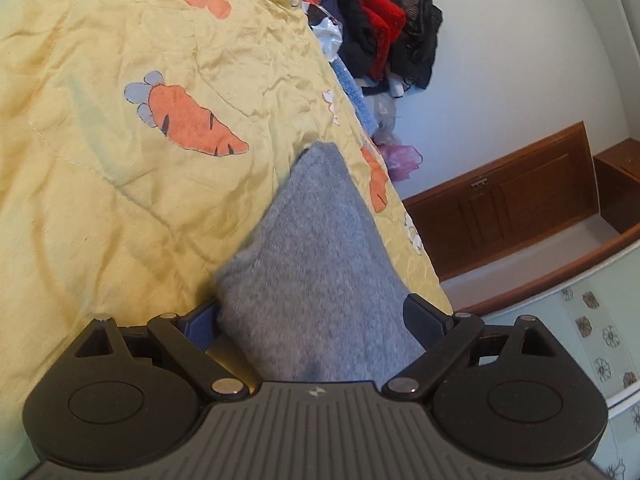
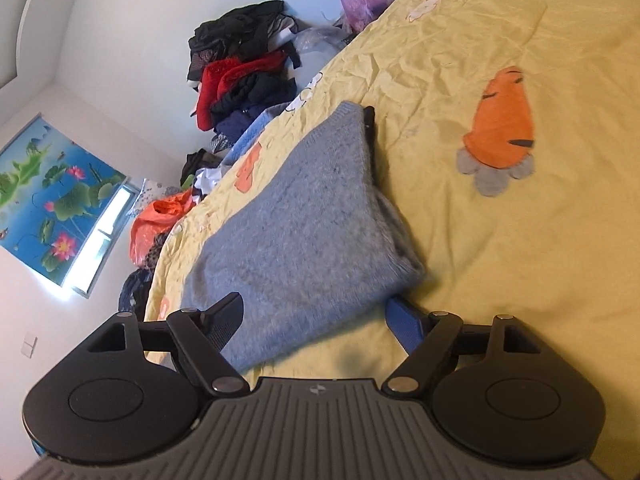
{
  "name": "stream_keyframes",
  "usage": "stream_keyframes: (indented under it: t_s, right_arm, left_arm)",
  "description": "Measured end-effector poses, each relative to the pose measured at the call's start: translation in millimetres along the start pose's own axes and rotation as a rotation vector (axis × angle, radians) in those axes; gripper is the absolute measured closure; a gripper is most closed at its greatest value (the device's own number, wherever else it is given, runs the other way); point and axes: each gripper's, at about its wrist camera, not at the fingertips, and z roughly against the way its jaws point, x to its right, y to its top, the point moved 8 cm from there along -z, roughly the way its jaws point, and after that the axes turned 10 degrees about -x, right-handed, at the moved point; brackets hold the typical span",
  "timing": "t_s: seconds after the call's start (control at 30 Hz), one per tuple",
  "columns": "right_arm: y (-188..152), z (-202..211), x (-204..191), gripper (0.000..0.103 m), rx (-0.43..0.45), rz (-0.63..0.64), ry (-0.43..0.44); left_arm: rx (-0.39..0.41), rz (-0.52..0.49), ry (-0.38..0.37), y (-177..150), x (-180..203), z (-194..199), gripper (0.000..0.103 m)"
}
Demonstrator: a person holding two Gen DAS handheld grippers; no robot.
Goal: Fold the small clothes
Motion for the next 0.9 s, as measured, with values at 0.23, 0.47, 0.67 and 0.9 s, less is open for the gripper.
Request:
stream_keyframes:
  t_s: [0.23, 0.47, 0.67, 0.9]
  right_arm:
    - [3, -36, 11, 0.082, -0.02, -0.067, -0.009]
    - [6, -38, 9, 0.088, -0.028, -0.084, 0.025]
    - [20, -6, -15, 0.088, -0.012, -0.028, 0.096]
    - [-4, 59, -25, 0.088, -0.037, 0.03, 0.151]
  left_arm:
    - [0.07, -0.076, 0.108, -10, -5, -5, 0.058]
    - [0.078, -0.088, 0.197, -5, -11, -6, 0.092]
    - [0.133, -0.198, 0.118, -10, 34, 27, 0.093]
    - [0.069, -0.232, 0.065, -55, 42, 76, 0.093]
